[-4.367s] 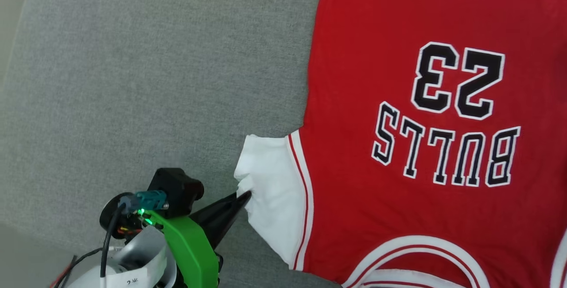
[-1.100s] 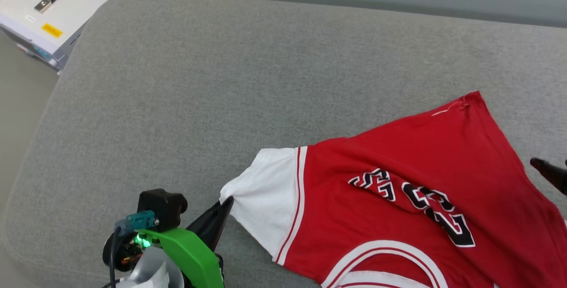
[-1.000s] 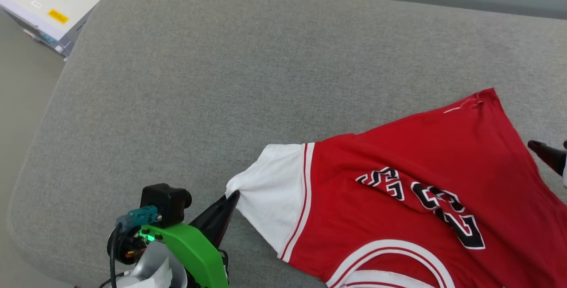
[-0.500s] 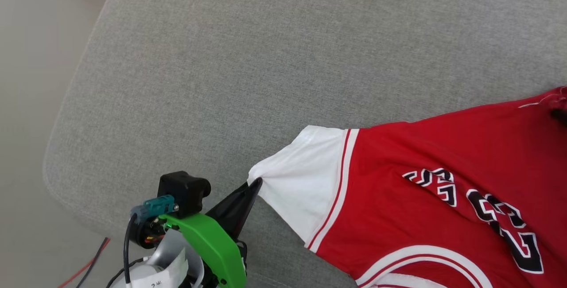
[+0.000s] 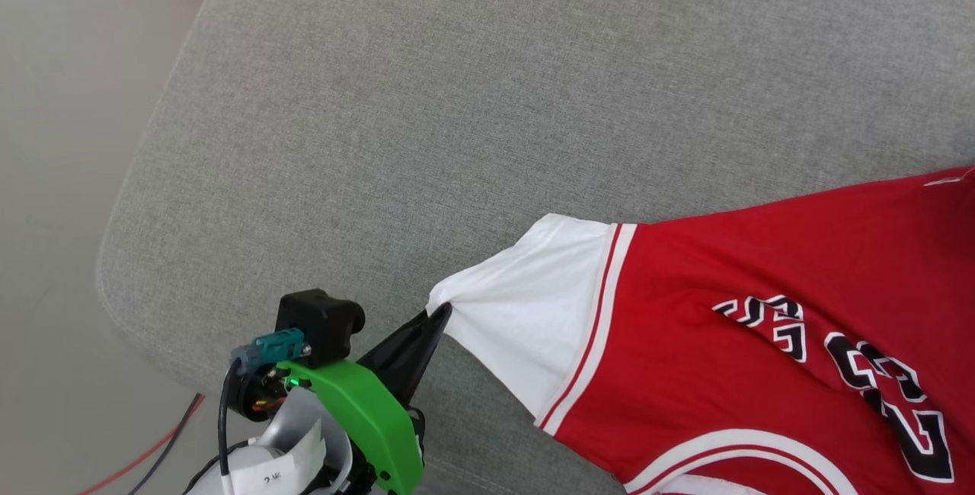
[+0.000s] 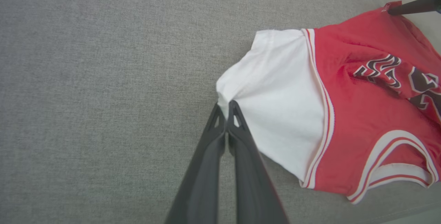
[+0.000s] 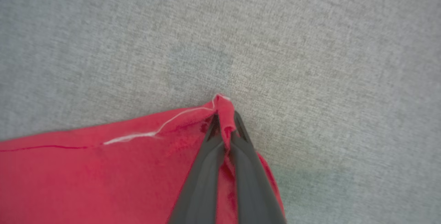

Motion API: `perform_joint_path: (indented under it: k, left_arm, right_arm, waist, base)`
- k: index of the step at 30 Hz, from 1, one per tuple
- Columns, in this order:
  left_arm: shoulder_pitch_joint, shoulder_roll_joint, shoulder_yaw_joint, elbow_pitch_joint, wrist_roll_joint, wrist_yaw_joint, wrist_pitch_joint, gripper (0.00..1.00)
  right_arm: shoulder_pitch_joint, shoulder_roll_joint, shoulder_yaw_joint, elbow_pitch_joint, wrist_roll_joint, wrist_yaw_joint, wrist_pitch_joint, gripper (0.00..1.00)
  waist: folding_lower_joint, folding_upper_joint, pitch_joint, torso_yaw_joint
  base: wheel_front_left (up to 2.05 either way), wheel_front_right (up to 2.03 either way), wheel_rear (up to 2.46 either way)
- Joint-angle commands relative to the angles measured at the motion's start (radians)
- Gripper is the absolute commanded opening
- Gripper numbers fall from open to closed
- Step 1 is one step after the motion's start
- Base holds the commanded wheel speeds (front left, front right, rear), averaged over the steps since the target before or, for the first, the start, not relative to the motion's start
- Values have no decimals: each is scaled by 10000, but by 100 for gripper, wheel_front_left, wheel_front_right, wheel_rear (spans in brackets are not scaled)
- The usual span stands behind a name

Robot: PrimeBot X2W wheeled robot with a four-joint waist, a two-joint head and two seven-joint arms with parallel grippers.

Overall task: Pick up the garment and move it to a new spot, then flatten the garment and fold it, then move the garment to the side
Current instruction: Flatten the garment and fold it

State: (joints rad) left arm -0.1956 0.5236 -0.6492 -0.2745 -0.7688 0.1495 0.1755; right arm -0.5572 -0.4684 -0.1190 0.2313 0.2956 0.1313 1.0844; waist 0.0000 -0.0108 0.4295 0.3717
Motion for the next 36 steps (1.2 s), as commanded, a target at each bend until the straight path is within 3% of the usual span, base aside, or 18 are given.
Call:
perform_joint_path:
  k: [1, 12, 24, 36]
  left_arm:
    - [-146, -4, 48, 37, -14, 9, -71, 0]
    - [-30, 76, 184, 271, 5, 160, -266, 0]
    - [-643, 10, 860, 318, 450, 588, -1062, 0]
    - [-1707, 76, 2237, -328, 885, 1251, -2159, 0]
  right_arm:
    - [429, 198, 97, 439, 105, -6, 15, 0]
    - [655, 189, 154, 405, 675, -6, -2111, 0]
    - [1357, -48, 412, -1030, 1330, -6, -4939, 0]
    - [1060, -178, 662, -2948, 1396, -6, -5977, 0]
  waist:
    - [0, 108, -211, -118]
    - [0, 108, -1656, -622]
    - [0, 108, -3471, -1535]
    - [0, 108, -4289, -3044]
  base:
    - [0, 0, 0]
    - [0, 0, 0]
    - [0, 0, 0]
    - [0, 0, 0]
